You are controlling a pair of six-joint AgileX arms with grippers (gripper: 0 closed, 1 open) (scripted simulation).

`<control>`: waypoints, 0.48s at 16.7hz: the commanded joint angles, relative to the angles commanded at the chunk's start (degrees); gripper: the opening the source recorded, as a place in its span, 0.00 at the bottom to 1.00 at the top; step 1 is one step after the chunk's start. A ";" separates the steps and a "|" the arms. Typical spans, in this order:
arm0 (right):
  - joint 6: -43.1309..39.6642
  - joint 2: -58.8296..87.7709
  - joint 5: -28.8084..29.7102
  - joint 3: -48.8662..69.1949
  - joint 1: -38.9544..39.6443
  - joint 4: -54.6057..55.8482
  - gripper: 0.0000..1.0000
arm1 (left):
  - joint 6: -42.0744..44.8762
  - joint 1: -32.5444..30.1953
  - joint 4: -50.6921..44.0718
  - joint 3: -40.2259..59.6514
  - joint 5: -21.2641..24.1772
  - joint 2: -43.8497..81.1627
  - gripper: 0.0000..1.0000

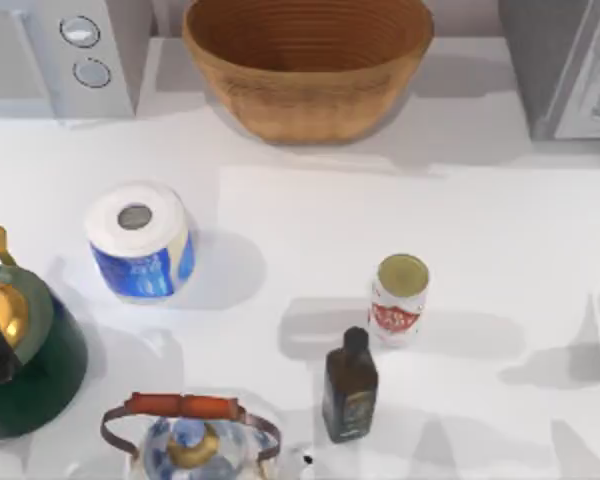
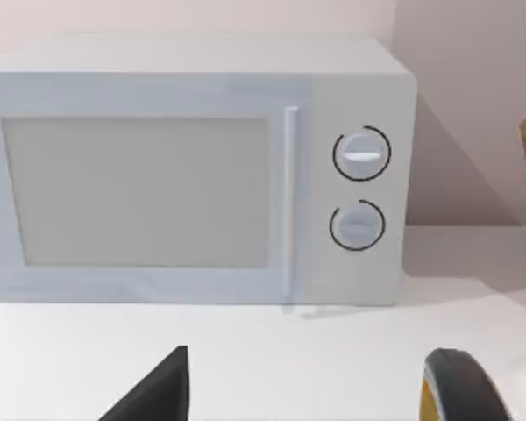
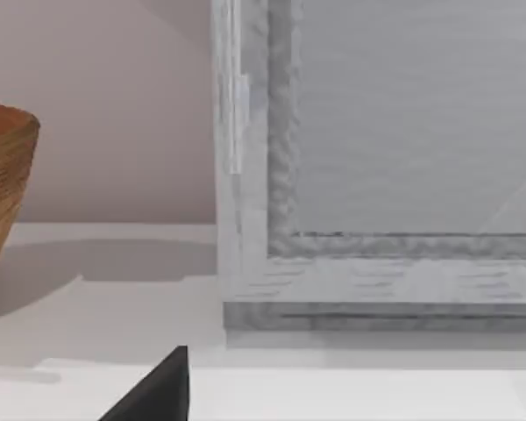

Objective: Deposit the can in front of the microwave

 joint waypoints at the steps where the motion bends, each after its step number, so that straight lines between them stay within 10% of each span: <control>1: 0.00 0.00 0.00 0.00 0.00 0.00 1.00 | 0.00 0.00 0.00 0.00 0.00 0.00 1.00; 8: 0.00 0.00 0.00 0.00 0.00 0.00 1.00 | -0.03 -5.95 -9.56 12.42 0.40 12.40 1.00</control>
